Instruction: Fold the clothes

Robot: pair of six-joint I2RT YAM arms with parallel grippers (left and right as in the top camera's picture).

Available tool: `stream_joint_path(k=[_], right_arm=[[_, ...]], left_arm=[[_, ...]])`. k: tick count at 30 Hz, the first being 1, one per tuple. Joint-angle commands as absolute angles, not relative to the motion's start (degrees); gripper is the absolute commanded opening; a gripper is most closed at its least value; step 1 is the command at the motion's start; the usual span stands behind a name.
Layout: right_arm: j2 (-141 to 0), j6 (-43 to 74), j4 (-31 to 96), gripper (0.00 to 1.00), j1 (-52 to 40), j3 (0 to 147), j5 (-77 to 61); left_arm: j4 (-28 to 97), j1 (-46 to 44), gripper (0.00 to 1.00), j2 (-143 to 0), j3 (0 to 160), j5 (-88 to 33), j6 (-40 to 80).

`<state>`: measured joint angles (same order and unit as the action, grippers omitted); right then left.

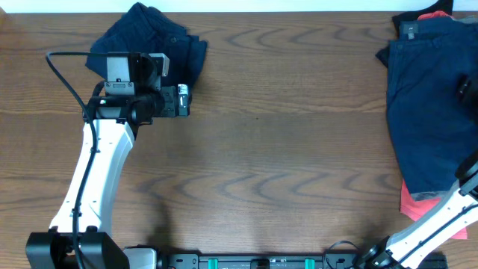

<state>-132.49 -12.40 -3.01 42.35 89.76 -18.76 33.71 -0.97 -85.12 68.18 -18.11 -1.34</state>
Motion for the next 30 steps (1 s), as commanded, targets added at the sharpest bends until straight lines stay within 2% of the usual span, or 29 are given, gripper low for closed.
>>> stream_joint_path(k=[1,4,9,14,20,23,28,30], right_arm=[[-133.49,-12.64,0.82,0.74,45.69,93.67,-22.74],[-133.49,-12.29,7.22,0.73,47.48,97.38,-26.28],[-133.49,-14.31,15.99,0.66,48.90,101.25,-27.05],[-133.80,-18.94,20.62,0.62,48.31,101.25,-27.00],[-134.39,-19.16,21.87,0.57,47.94,101.25,-23.49],[-134.39,-19.16,22.06,0.50,48.01,101.25,-23.18],[-134.45,-19.18,22.79,0.26,47.75,101.25,-23.55],[-134.72,-19.18,23.22,0.25,47.40,101.25,-23.57]], left_arm=[[33.28,-1.13,0.98,-85.62,69.34,-18.85,-1.61],[33.28,-1.13,0.98,-85.62,69.34,-18.85,-1.48],[33.28,-1.13,0.98,-85.62,69.34,-18.85,-1.48],[33.30,-1.13,0.98,-85.62,69.34,-18.85,-1.48],[33.32,-1.13,0.98,-85.62,69.34,-18.85,-1.48],[33.32,-1.13,0.98,-85.62,69.34,-18.85,-1.48],[33.32,-1.13,0.98,-85.62,69.34,-18.85,-1.48],[33.32,-1.13,0.98,-85.62,69.34,-18.85,-1.48]])
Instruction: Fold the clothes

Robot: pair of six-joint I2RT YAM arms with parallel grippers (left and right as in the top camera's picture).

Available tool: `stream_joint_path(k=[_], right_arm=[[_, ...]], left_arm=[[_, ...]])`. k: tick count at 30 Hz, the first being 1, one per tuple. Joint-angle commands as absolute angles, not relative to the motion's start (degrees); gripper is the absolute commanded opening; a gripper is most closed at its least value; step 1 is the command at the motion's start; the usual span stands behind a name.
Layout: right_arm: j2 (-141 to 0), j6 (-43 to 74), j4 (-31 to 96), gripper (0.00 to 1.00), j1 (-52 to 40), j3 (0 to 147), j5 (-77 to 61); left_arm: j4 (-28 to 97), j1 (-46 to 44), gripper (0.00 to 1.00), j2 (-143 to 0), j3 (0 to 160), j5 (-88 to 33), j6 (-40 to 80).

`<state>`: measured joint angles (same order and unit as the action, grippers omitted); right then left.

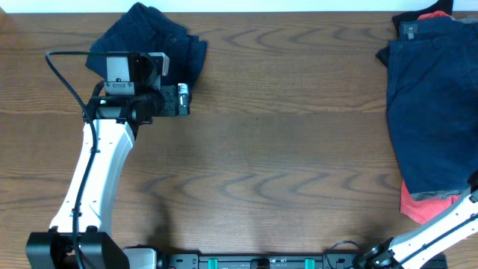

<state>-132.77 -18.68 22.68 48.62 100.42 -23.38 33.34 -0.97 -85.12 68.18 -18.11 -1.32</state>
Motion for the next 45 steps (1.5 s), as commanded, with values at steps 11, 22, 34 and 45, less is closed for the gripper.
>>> stream_joint_path(k=[11,22,34,45], right_arm=[[-136.49,-18.33,24.67,0.13,46.70,101.49,-22.28],[-136.31,-12.43,40.62,0.01,44.88,114.98,-31.35],[-134.30,-14.68,61.43,0.01,27.57,123.44,-34.92],[-128.99,-11.94,63.26,0.01,-2.55,123.44,-33.01]], left_arm=[[33.26,-1.13,0.98,-85.62,69.34,-18.85,-1.48],[32.42,-1.13,0.98,-85.62,69.34,-18.87,-1.43],[30.92,-0.32,0.98,-84.40,69.36,-18.83,1.17],[30.72,9.17,0.98,-80.34,69.36,-18.81,2.39]])
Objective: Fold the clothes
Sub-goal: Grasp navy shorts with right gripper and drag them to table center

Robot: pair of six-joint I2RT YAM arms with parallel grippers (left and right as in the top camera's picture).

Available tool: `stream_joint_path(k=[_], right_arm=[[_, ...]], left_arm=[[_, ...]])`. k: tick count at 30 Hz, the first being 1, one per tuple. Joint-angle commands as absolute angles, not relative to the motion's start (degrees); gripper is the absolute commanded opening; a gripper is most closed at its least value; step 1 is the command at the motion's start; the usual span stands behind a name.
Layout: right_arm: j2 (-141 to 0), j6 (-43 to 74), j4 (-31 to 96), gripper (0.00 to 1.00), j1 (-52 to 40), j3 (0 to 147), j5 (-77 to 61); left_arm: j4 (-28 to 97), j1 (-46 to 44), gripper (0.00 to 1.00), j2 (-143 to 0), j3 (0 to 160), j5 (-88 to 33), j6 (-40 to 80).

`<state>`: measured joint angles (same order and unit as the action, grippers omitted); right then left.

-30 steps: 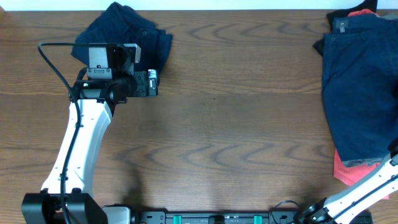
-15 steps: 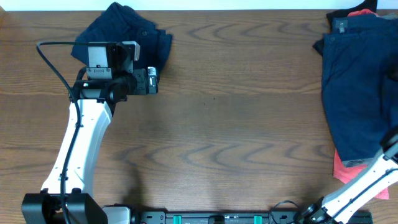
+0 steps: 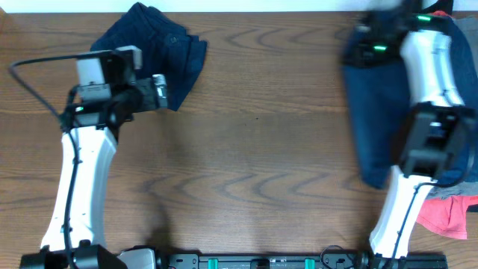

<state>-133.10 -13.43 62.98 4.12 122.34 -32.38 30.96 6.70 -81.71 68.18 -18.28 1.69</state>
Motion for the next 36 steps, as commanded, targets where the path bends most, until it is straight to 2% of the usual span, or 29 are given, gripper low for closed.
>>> stream_joint_path(k=[1,8,13,18,19,20,21,28,32,36], right_arm=[[-128.99,-11.60,63.29,0.01,-5.48,123.44,-32.45],[-129.03,-11.44,64.36,0.01,-21.74,123.37,-27.38],[-129.03,-10.11,65.41,0.01,-29.82,123.37,-25.93],[-129.03,-13.02,71.90,0.01,-36.21,123.37,-28.38],[-129.03,-14.04,73.38,0.05,-37.41,123.37,-28.16],[-128.99,-14.13,74.39,0.15,-38.26,123.37,-27.68],[-128.84,-14.11,75.26,0.29,-38.94,123.37,-27.16],[-123.44,-8.95,73.87,0.83,-34.81,123.76,-25.17],[-119.44,-3.79,73.28,0.89,-27.09,123.76,-18.87],[-118.15,-2.90,73.49,0.89,-17.82,123.76,-17.78]], left_arm=[[30.74,10.17,0.98,-80.29,69.36,-18.83,2.42],[30.94,14.50,0.98,-80.31,69.36,-18.81,0.91],[30.94,15.09,0.98,-80.31,69.34,-17.78,-0.47],[30.92,15.09,0.98,-80.38,69.34,-16.86,-2.42],[30.92,15.09,0.98,-80.38,69.34,-16.88,-2.83],[30.89,15.09,0.98,-80.38,69.36,-16.88,-2.83],[30.85,15.09,0.98,-80.40,69.36,-16.88,-2.83],[29.39,13.34,0.98,-82.26,69.34,-17.93,-2.85],[25.80,7.53,0.98,-85.60,69.34,-19.38,-5.17],[18.83,-0.40,0.98,-91.70,69.36,-19.18,-6.72]])
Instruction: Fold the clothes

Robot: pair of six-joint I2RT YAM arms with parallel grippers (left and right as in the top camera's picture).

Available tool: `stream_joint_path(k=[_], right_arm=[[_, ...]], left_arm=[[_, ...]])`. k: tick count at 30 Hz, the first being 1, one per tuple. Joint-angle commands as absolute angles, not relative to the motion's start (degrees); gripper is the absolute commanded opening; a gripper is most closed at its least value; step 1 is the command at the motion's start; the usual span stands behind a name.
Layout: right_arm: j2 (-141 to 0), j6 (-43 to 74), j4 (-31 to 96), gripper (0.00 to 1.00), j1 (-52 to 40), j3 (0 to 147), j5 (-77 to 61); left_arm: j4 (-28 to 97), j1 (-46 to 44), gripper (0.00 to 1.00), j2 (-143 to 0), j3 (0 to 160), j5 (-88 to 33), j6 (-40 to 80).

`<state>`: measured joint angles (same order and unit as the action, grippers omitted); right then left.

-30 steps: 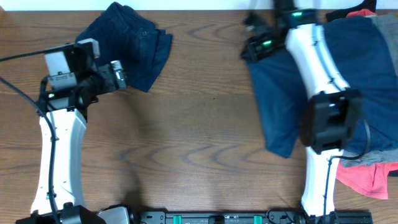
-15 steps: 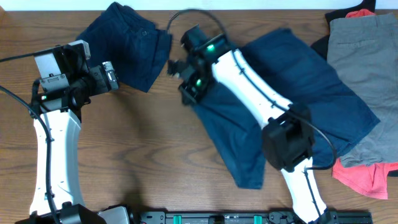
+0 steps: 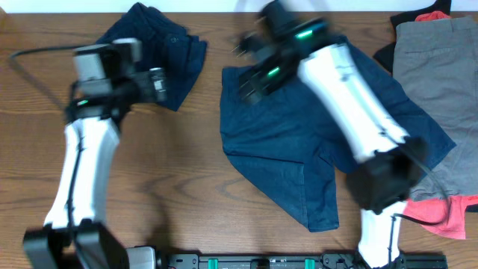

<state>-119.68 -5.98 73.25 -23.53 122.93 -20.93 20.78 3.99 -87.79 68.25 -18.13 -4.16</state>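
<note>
A pair of navy shorts (image 3: 291, 149) lies spread and rumpled across the middle of the table. My right gripper (image 3: 250, 81) is blurred by motion at the shorts' upper left edge and seems shut on the cloth there. The right arm (image 3: 351, 97) lies diagonally over the shorts. A second navy garment (image 3: 160, 41) sits bunched at the back left. My left gripper (image 3: 159, 84) hangs at that garment's lower edge, its fingers apart and nothing between them.
At the right edge is a pile of clothes: a grey garment (image 3: 437, 67) on top, a black one (image 3: 407, 30) behind it, and a coral one (image 3: 452, 217) at the front. Bare wood (image 3: 187, 194) lies between the arms.
My right arm has gone from the back right to the table's middle, and the navy shorts have come off the pile with it. The grey garment is uncovered. The left arm has barely shifted.
At first the navy shorts lay on the right pile, the right arm low at the edge, the left gripper beside the bunched garment. Then the right arm was over the pile with the shorts shifted left. Now the shorts are spread mid-table.
</note>
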Motion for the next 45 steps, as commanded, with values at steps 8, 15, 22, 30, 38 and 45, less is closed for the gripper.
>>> stream_joint_path(k=[8,15,22,30,38,45], right_arm=[[-118.24,-3.49,74.04,0.87,-6.26,123.72,-16.73],[-118.24,-3.51,77.43,0.87,-4.84,123.72,-12.05],[-118.24,-3.46,77.58,0.86,-4.99,123.72,-11.99],[-118.24,-3.20,77.69,0.78,-4.99,123.72,-11.99],[-118.24,-2.74,78.83,0.71,-5.41,123.52,-12.01],[-118.24,-2.15,78.63,0.68,-5.56,121.47,-11.99]], left_arm=[[12.51,-8.32,0.98,-107.68,75.66,-12.43,-9.06],[14.28,-11.60,0.98,-120.18,85.80,-13.21,-9.63],[14.39,-14.35,0.99,-123.20,87.24,-17.28,-11.31],[14.72,-16.84,0.78,-125.82,87.24,-17.28,-11.35],[16.47,-16.80,0.34,-125.80,87.24,-15.29,-11.03],[21.04,-15.33,0.06,-120.79,87.37,-9.08,-2.66]])
